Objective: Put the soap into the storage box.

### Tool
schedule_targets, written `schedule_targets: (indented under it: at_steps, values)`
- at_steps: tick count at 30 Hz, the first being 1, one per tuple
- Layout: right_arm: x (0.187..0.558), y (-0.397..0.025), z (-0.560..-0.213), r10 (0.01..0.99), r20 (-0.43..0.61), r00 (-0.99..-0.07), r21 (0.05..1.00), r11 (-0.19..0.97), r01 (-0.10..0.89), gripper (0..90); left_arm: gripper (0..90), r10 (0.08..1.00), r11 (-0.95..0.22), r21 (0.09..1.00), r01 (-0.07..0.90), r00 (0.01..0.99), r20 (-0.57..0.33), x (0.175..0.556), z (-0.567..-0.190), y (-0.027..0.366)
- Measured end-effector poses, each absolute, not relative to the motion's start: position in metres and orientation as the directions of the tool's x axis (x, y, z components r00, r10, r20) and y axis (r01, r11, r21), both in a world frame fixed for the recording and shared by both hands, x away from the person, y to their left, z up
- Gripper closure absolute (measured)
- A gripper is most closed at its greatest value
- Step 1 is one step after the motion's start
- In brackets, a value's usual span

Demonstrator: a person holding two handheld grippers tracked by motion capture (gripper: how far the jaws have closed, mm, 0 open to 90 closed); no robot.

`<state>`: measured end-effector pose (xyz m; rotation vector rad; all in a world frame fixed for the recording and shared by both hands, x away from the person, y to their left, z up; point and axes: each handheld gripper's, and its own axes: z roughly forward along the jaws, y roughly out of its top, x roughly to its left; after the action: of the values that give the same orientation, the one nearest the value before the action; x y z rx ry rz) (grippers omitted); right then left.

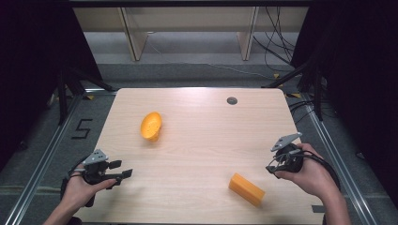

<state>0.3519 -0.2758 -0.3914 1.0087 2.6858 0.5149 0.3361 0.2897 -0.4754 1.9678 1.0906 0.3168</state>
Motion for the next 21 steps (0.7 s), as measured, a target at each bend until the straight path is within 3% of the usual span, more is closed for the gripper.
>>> schedule_targets:
  at_steps: [2, 5, 11, 21]
  values:
    - [0.35, -0.273, -0.389, 0.649, -0.079, -0.757, 0.373, 0.723, 0.581, 48.4, 34.5, 0.786, -0.277, 0.774, 0.57, 0.598, -0.159, 0.337, -0.475, 0.29]
    - [0.344, -0.255, -0.385, 0.559, -0.069, -0.826, 0.262, 0.809, 0.526, 46.3, 34.3, 0.788, -0.267, 0.782, 0.564, 0.595, -0.16, 0.337, -0.476, 0.289]
    - [0.345, -0.226, -0.392, 0.474, -0.01, -0.88, 0.16, 0.87, 0.467, 40.4, 33.7, 0.779, -0.283, 0.786, 0.55, 0.609, -0.146, 0.336, -0.475, 0.288]
    - [0.35, -0.208, -0.41, 0.44, -0.019, -0.898, 0.09, 0.895, 0.436, 34.2, 33.6, 0.78, -0.295, 0.781, 0.55, 0.611, -0.136, 0.334, -0.474, 0.284]
